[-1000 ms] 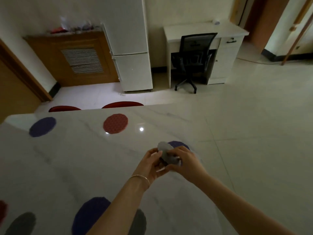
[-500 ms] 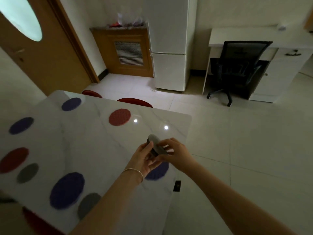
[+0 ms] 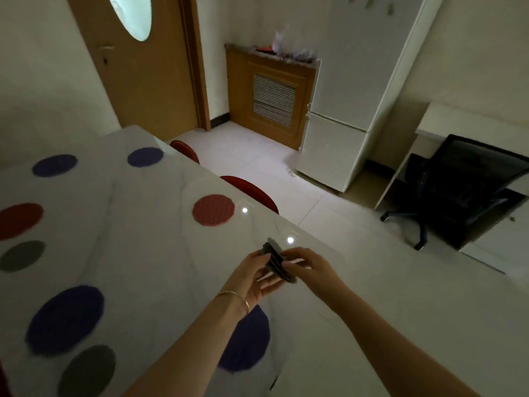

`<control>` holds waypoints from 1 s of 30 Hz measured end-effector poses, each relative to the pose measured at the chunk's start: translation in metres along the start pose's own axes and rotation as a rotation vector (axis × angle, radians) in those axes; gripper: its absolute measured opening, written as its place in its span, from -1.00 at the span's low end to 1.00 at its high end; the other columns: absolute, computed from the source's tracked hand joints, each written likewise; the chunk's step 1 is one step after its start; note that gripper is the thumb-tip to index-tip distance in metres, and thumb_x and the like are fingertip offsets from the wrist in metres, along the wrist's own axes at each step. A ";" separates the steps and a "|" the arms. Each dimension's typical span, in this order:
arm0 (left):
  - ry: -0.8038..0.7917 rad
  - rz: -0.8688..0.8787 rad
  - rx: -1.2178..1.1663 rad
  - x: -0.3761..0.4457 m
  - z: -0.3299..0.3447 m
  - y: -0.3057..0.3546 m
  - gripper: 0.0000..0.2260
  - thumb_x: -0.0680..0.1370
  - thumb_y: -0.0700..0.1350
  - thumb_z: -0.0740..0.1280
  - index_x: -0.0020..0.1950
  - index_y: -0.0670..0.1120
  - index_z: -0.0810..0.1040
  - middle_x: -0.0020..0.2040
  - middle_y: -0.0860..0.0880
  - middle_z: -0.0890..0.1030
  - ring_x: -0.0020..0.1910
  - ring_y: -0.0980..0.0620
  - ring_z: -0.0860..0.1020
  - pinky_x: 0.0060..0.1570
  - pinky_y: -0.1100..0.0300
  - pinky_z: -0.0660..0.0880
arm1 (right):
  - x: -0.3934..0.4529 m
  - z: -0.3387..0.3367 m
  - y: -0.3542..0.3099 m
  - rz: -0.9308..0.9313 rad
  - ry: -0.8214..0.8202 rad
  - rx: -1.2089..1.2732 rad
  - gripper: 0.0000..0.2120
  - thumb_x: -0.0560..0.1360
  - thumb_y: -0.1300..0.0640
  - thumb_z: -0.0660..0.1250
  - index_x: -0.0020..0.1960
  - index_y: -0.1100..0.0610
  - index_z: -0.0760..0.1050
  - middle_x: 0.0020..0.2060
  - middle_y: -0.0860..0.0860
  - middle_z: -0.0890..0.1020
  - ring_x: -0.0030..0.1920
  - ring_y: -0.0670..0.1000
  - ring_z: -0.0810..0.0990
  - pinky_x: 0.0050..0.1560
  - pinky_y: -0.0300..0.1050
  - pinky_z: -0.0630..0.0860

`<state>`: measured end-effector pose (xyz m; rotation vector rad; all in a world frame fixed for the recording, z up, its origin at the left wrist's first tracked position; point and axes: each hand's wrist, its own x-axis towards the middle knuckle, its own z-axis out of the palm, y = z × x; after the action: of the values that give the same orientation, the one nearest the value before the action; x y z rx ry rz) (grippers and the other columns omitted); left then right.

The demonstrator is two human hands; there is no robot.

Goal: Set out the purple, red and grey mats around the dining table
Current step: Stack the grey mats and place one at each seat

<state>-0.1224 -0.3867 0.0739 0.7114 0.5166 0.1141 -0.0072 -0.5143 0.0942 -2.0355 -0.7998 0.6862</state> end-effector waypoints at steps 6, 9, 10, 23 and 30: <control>0.171 0.039 -0.061 0.060 0.006 0.017 -0.65 0.46 -0.16 0.40 0.23 -0.18 0.53 0.09 -0.29 0.64 0.05 -0.22 0.64 -0.12 0.01 0.61 | 0.081 -0.018 0.008 -0.032 -0.061 -0.195 -0.77 0.57 0.00 0.18 0.14 -0.04 0.53 -0.07 -0.10 0.59 -0.09 -0.13 0.52 0.04 -0.18 0.46; 0.235 0.083 -0.056 0.072 0.006 0.032 -0.61 0.44 -0.13 0.43 0.24 -0.19 0.52 0.07 -0.26 0.66 0.06 -0.22 0.64 -0.10 -0.01 0.61 | 0.106 -0.020 0.003 -0.109 -0.101 -0.213 -0.76 0.58 0.02 0.16 0.16 -0.01 0.54 -0.01 -0.03 0.64 -0.07 -0.08 0.53 0.01 -0.19 0.40; 0.259 0.100 -0.060 0.075 0.005 0.037 -0.61 0.43 -0.13 0.43 0.24 -0.19 0.52 0.07 -0.26 0.66 0.06 -0.23 0.64 -0.09 -0.01 0.61 | 0.114 -0.019 0.001 -0.140 -0.123 -0.228 -0.76 0.58 0.03 0.17 0.17 -0.01 0.54 0.00 -0.03 0.64 -0.07 -0.08 0.53 -0.01 -0.22 0.38; 0.699 0.390 -0.286 0.082 0.044 0.019 -0.76 0.48 -0.23 0.36 0.15 -0.14 0.55 -0.04 -0.22 0.70 -0.05 -0.20 0.67 -0.18 -0.05 0.61 | 0.153 -0.038 -0.013 -0.593 -0.384 -0.259 -0.80 0.52 0.05 0.28 0.11 0.05 0.55 -0.06 0.02 0.63 -0.13 -0.01 0.59 -0.04 -0.10 0.58; 0.944 0.504 -0.454 0.066 0.077 -0.027 -0.74 0.52 -0.25 0.32 0.20 -0.24 0.51 0.00 -0.30 0.66 -0.10 -0.23 0.67 -0.25 -0.06 0.62 | 0.144 -0.048 -0.001 -0.798 -0.602 -0.378 -0.81 0.54 0.11 0.25 0.09 0.06 0.58 -0.10 0.05 0.65 -0.17 0.03 0.59 -0.11 -0.11 0.56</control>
<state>-0.0293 -0.4345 0.0781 0.2861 1.1518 1.0411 0.1194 -0.4309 0.0939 -1.5791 -2.0693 0.6990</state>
